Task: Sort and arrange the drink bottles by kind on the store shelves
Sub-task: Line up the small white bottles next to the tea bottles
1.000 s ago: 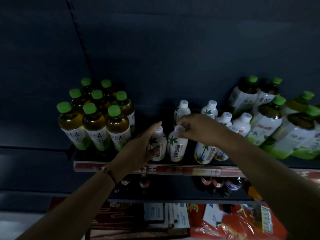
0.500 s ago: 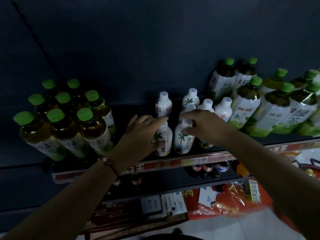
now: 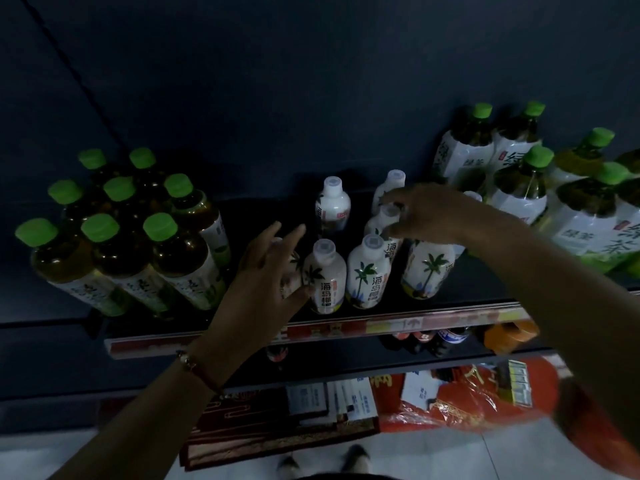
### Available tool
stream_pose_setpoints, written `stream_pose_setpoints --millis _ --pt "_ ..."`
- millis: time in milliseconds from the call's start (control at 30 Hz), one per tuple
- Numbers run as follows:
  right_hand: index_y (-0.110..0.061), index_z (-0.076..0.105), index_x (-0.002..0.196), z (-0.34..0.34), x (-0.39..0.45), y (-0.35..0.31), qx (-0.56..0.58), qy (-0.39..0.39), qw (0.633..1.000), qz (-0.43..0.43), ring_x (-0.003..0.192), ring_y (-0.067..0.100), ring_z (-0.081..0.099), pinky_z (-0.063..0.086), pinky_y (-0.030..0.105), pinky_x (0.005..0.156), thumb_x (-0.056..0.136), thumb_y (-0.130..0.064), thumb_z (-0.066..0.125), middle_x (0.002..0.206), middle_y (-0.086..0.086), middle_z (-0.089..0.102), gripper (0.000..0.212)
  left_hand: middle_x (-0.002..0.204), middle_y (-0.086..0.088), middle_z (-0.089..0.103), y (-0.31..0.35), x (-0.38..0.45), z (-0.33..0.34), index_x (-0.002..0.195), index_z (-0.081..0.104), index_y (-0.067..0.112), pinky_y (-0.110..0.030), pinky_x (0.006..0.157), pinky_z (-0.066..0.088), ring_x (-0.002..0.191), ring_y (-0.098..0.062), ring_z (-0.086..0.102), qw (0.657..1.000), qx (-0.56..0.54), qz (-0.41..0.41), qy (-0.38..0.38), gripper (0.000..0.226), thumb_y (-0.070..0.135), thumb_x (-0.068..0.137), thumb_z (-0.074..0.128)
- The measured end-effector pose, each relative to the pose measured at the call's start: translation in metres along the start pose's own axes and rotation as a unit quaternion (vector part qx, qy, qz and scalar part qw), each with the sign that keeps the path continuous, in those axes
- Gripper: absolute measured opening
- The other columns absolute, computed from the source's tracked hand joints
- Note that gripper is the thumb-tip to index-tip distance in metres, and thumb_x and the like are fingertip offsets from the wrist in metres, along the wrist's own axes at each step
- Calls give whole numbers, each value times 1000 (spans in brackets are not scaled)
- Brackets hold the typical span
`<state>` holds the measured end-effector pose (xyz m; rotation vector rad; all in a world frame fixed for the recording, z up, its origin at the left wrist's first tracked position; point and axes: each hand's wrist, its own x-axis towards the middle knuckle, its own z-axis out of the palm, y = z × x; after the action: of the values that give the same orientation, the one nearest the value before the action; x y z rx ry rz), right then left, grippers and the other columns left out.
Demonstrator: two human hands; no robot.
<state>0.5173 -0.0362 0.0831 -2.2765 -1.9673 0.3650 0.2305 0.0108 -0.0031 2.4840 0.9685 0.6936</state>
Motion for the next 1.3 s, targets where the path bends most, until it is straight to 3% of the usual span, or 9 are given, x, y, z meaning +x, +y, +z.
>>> stream_pose_setpoints --millis 200,333,467,533,700,867,1000,1133,1300 --pt "-21 67 117 -17 39 -4 -14 -38 999 -31 97 15 59 44 27 81 85 -40 70 111 0 67 38 149 25 28 -9 -11 -3 151 7 54 -19 99 37 123 12 33 992 -102 -77 -11 88 33 92 68" --pt "-26 70 111 -25 53 -28 35 -4 997 -68 96 11 60 50 30 87 81 -45 72 104 -9 66 35 155 16 32 -15 -13 0 154 9 48 -23 103 41 135 2 35 982 -140 -124 10 91 33 89 71" --pt "-25 71 100 -14 64 -63 41 -13 993 -106 78 2 60 46 22 69 80 -42 74 86 -15 66 26 140 14 51 -19 -19 2 140 41 43 -32 101 49 124 -1 51 976 -163 -140 40 69 29 84 78" --pt "-20 71 96 -4 71 -79 15 -11 992 -127 79 7 62 48 25 68 80 -42 73 88 -9 68 27 134 18 51 -19 -21 -1 132 39 54 -27 99 49 119 4 51 976 -166 -136 36 66 30 84 78" --pt "-14 70 98 14 81 -109 -58 -25 986 -156 87 20 63 47 30 69 80 -43 70 93 3 69 34 141 12 50 -22 -20 -3 143 43 34 -31 102 47 127 -3 49 978 -160 -129 20 68 32 85 77" --pt "-17 66 94 16 80 -116 -39 -56 987 -149 82 16 61 50 35 75 79 -51 68 85 -2 65 37 141 18 50 -24 -20 -3 142 44 37 -29 104 46 129 0 47 981 -154 -118 24 64 36 86 76" --pt "-23 68 107 -5 79 -95 77 -63 988 -117 94 11 66 52 30 86 86 -61 56 102 -6 71 45 139 22 49 -24 -18 -7 138 44 42 -28 102 47 126 5 47 979 -166 -119 8 60 41 86 74" --pt "-21 46 142 -17 90 -62 -11 -29 999 -37 130 23 46 33 25 102 92 -45 59 145 5 48 58 138 17 52 -29 -14 -7 142 43 38 -36 99 50 125 -2 52 976 -182 -115 -12 61 42 89 71" --pt "-18 59 114 3 98 -45 14 -51 997 -48 105 24 59 42 29 82 87 -27 68 105 -1 59 29 140 24 50 -35 -16 -9 144 39 44 -35 103 48 129 1 48 978 -173 -113 -22 63 51 89 69"
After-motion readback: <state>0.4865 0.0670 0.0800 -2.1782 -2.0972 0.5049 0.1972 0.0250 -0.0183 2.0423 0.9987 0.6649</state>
